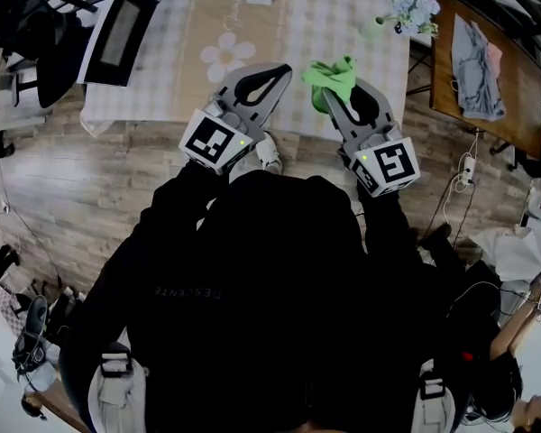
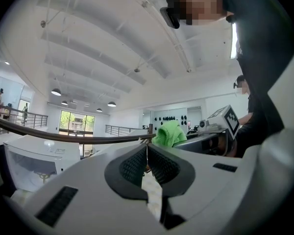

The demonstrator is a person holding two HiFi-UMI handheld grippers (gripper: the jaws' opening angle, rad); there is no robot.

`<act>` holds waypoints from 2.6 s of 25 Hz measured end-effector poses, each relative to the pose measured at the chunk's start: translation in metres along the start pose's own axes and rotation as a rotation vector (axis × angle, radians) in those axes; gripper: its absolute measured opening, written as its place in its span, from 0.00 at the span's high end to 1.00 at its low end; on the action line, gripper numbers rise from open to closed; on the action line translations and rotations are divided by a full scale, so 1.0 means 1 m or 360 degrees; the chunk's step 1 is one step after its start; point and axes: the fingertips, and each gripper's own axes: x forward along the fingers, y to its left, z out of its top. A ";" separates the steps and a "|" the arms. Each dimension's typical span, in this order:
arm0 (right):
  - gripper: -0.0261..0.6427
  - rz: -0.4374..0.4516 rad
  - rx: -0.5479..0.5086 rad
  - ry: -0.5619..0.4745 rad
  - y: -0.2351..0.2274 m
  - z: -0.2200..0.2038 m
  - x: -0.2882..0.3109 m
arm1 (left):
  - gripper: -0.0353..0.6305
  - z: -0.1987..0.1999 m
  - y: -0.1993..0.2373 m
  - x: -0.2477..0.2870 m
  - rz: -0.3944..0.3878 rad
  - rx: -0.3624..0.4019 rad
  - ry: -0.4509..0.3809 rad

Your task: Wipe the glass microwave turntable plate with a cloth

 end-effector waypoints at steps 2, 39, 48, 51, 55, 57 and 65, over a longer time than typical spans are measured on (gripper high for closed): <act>0.77 -0.0044 0.0013 0.0016 -0.012 -0.002 0.010 | 0.92 -0.003 0.011 0.008 -0.0021 -0.0014 0.0012; 0.76 0.0154 -0.0005 0.0585 -0.140 -0.139 0.182 | 0.91 -0.108 0.155 0.086 0.0285 -0.0128 0.0182; 0.75 0.0211 -0.0038 0.0786 -0.152 -0.198 0.212 | 0.91 -0.153 0.179 0.096 0.0352 -0.0171 0.0288; 0.75 0.0236 -0.0061 0.0839 -0.156 -0.216 0.222 | 0.91 -0.170 0.184 0.100 0.0371 -0.0207 0.0329; 0.75 0.0251 -0.0083 0.0934 -0.164 -0.245 0.234 | 0.91 -0.192 0.190 0.105 0.0409 -0.0246 0.0387; 0.75 0.0266 -0.0093 0.0991 -0.165 -0.257 0.238 | 0.91 -0.203 0.193 0.105 0.0433 -0.0264 0.0414; 0.75 0.0275 -0.0232 0.1056 -0.176 -0.279 0.261 | 0.91 -0.229 0.198 0.102 0.0501 -0.0312 0.0492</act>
